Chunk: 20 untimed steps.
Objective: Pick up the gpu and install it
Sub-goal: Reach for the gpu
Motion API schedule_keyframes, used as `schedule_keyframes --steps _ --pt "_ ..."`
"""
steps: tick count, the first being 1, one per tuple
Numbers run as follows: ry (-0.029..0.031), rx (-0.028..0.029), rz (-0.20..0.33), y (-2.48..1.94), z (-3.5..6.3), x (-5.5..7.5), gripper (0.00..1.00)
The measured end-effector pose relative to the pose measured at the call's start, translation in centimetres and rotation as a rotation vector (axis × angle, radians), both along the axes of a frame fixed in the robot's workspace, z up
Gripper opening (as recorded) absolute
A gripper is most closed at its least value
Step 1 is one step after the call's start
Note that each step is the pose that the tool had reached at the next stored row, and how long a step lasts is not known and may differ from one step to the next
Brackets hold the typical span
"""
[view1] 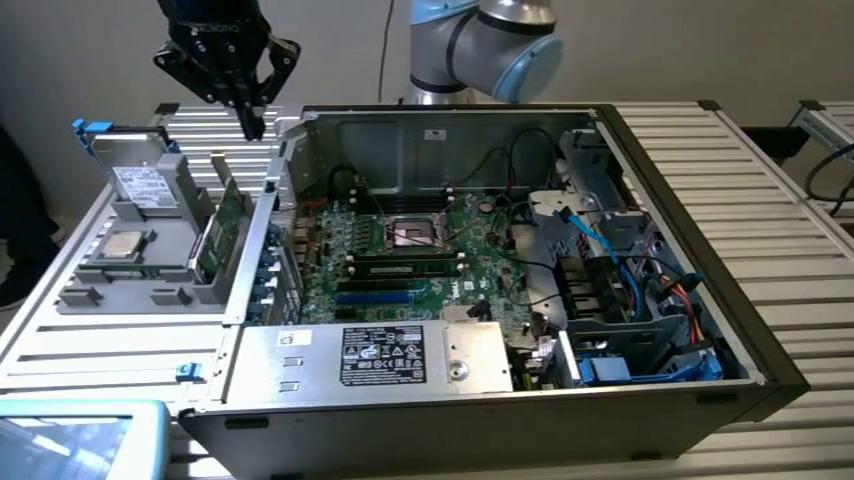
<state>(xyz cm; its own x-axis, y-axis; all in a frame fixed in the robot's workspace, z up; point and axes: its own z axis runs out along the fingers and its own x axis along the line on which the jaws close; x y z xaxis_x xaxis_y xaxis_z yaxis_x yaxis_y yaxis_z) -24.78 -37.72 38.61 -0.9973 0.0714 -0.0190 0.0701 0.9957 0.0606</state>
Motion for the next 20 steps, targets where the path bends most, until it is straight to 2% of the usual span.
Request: schedule_keyframes --steps 7,20 --pt "0.0000 0.0000 0.000 0.01 -0.79 -3.6 0.12" --pt "0.0001 0.0000 0.002 0.01 -1.35 -9.5 0.12"
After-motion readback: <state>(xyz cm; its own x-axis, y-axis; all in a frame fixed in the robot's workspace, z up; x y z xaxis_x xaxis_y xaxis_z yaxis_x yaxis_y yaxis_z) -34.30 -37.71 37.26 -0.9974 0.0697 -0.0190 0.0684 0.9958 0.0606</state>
